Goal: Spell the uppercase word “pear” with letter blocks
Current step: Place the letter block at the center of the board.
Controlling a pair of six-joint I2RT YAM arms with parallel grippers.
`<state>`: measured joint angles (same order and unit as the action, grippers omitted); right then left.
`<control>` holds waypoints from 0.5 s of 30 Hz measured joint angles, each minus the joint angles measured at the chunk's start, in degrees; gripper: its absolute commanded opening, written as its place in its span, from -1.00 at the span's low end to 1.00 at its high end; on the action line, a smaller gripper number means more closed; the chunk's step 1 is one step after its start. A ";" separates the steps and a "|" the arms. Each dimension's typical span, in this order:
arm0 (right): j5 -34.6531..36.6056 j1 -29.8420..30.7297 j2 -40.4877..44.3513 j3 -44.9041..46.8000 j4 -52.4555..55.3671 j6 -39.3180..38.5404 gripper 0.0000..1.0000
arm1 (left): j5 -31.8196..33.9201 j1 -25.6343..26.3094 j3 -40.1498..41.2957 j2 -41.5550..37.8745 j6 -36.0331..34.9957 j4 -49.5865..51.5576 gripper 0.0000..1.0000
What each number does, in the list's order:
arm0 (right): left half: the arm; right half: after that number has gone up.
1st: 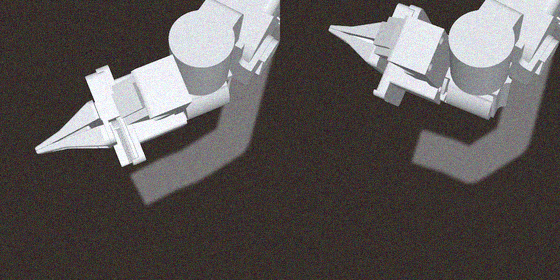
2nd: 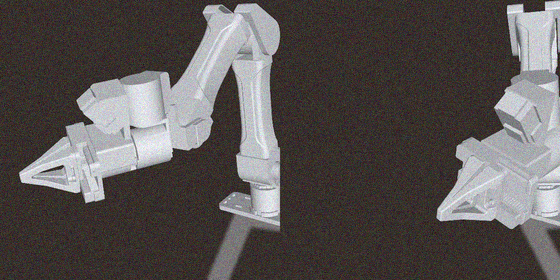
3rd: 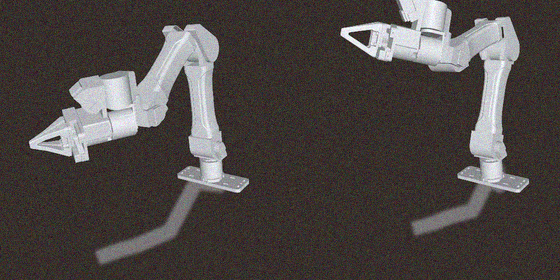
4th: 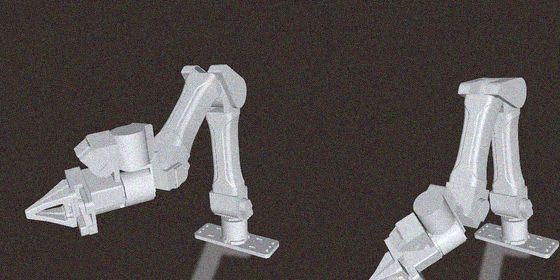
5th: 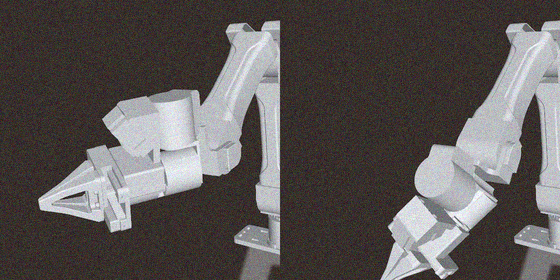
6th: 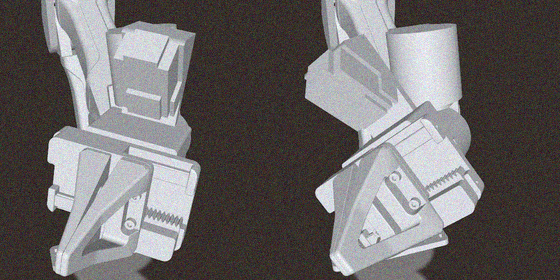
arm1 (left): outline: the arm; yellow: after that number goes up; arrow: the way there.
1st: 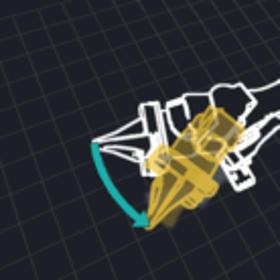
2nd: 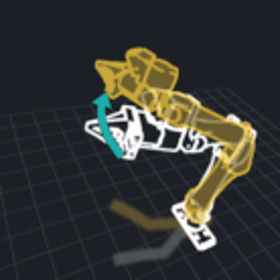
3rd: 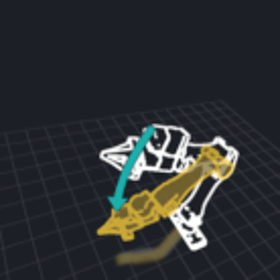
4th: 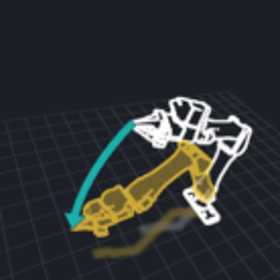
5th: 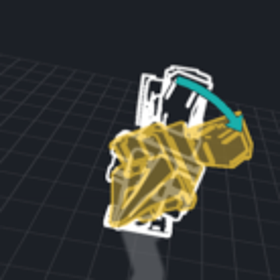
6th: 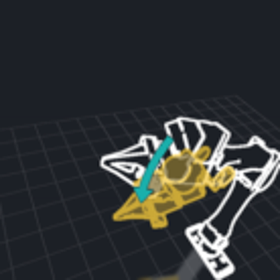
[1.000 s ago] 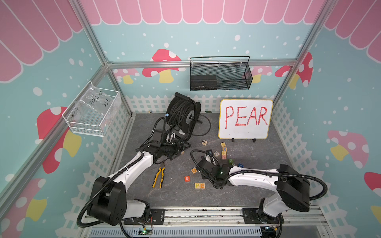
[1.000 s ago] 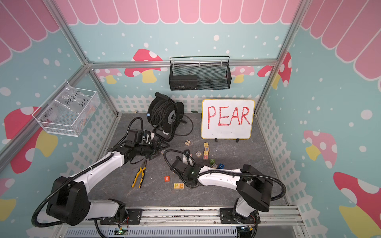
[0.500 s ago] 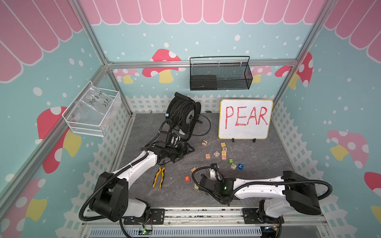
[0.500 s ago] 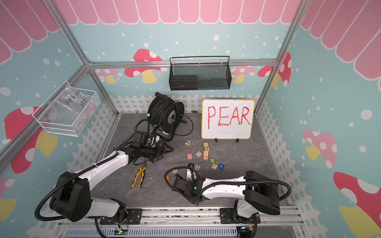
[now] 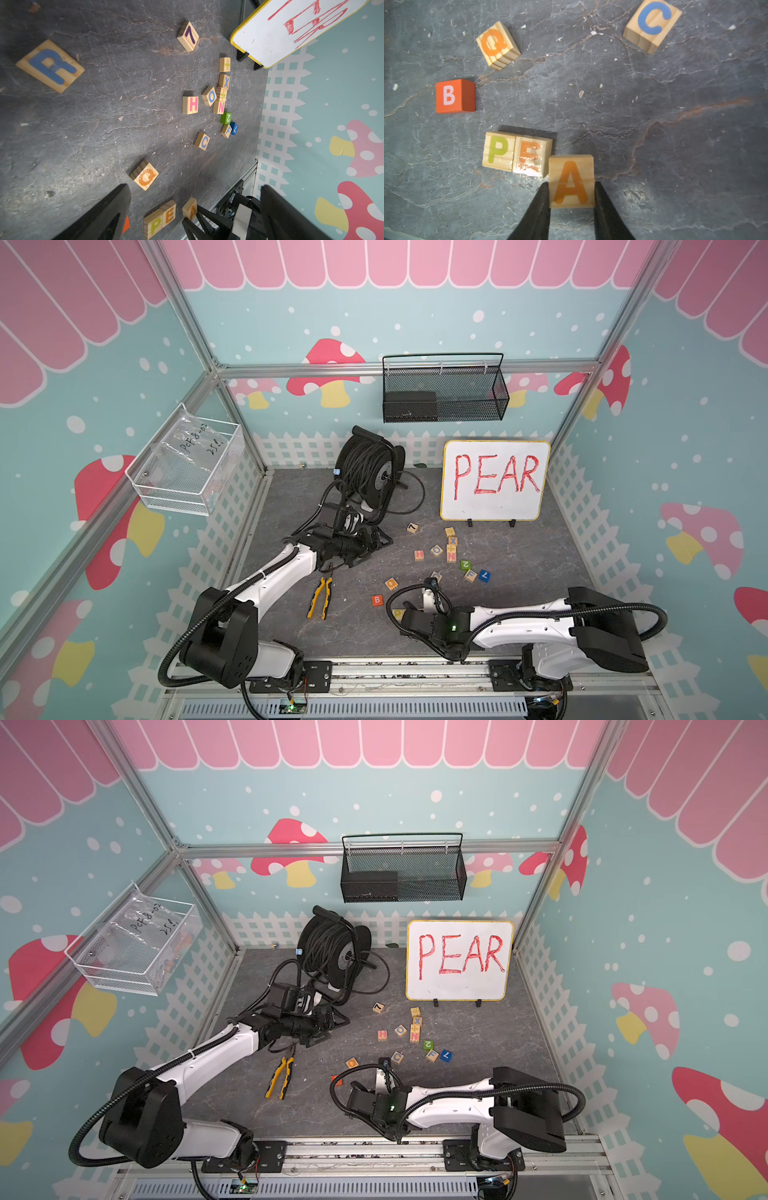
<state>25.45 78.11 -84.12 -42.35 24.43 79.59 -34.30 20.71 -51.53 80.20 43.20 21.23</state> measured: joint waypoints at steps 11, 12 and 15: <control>-0.02 0.00 -2.95 0.00 -0.17 0.00 -0.29 | 0.07 0.00 -0.02 -0.22 -0.15 0.02 0.98; -0.02 0.00 -2.95 0.00 -0.20 0.00 -0.29 | 0.09 0.00 -0.02 -0.24 -0.15 0.02 0.98; -0.02 0.00 -3.10 0.00 -0.22 0.00 -0.27 | 0.28 0.00 -0.02 -0.42 -0.15 0.07 0.98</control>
<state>25.43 78.11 -87.22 -42.35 24.21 79.59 -34.02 20.71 -51.55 79.79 43.05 21.30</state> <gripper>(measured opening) 0.360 0.992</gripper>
